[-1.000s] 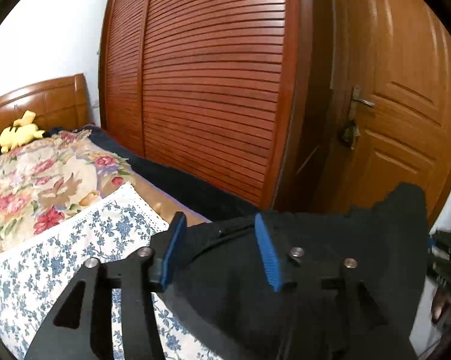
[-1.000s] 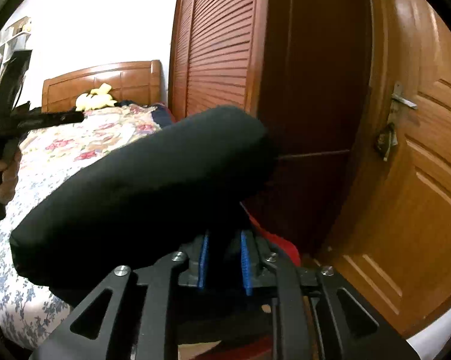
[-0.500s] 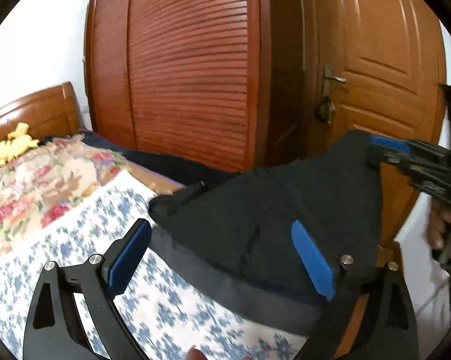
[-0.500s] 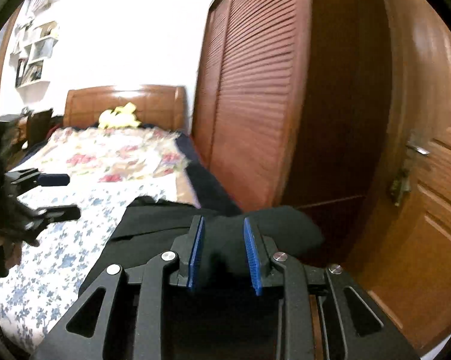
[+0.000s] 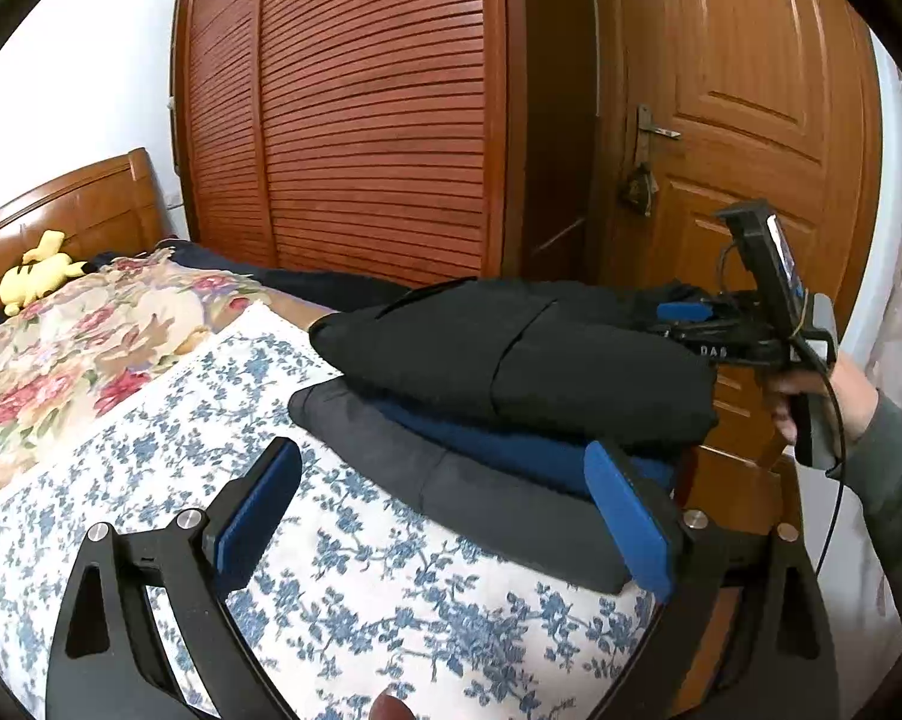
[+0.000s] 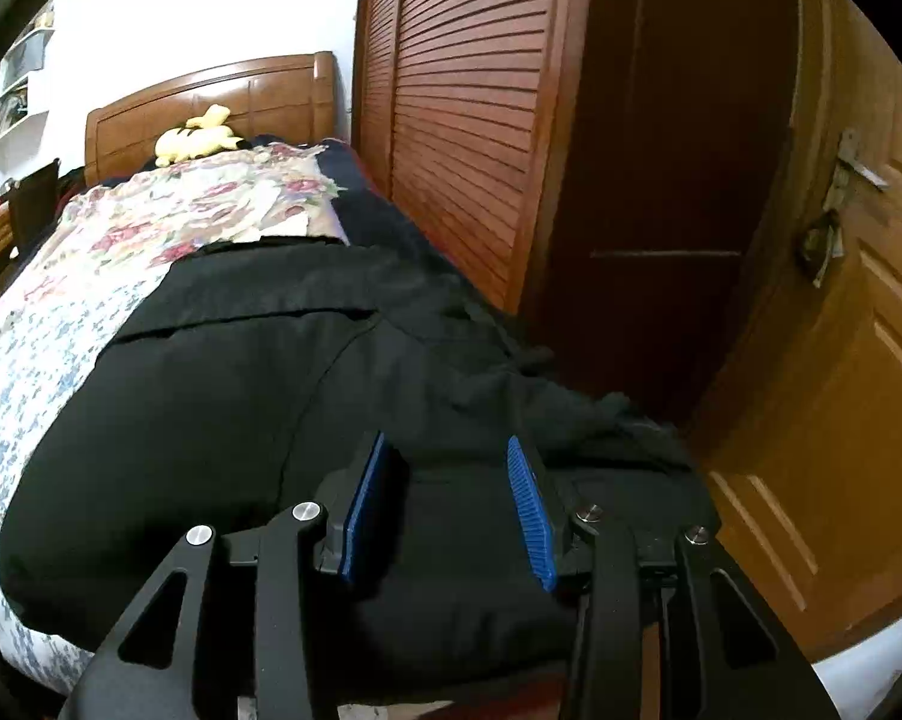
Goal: Fold large clothes
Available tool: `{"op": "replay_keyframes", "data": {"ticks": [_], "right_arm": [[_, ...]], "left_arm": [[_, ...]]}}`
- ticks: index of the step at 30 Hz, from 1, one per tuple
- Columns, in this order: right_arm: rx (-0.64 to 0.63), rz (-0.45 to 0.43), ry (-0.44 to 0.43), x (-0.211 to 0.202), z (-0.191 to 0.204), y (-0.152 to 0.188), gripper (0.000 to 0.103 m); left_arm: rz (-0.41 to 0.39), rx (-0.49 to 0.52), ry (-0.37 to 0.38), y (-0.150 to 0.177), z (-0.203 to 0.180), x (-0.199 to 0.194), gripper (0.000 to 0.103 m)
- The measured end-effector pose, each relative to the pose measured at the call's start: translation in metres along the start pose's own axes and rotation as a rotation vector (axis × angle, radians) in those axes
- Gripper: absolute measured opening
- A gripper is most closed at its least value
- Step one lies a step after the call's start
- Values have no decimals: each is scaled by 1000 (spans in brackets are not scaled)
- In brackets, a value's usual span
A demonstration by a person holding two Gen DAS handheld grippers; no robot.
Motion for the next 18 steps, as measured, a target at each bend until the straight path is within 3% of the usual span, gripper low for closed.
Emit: {"op": "replay_keyframes", "data": {"ticks": [4, 8, 12, 18], "right_arm": [[12, -52, 53, -39, 13, -1, 46], [26, -102, 52, -87, 21, -3, 51], [32, -135, 38, -103, 36, 4, 62], [27, -186, -34, -117, 94, 35, 77]], "left_arm": [[-10, 7, -21, 3, 5, -22, 96], [-20, 7, -37, 8, 11, -47, 96], [-26, 4, -55, 17, 16, -74, 96], [-36, -24, -93, 32, 32, -110, 96]]}}
Point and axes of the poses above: each gripper's, at about its wrist camera, not at the fingertips, and x roughly the way its jaws point, z to its left, y to its underside, the point moved 9 cm from there along x, roughly the way its jaws point, and after that the axes turned 11 degrees about -z, right-handed, at the moved point
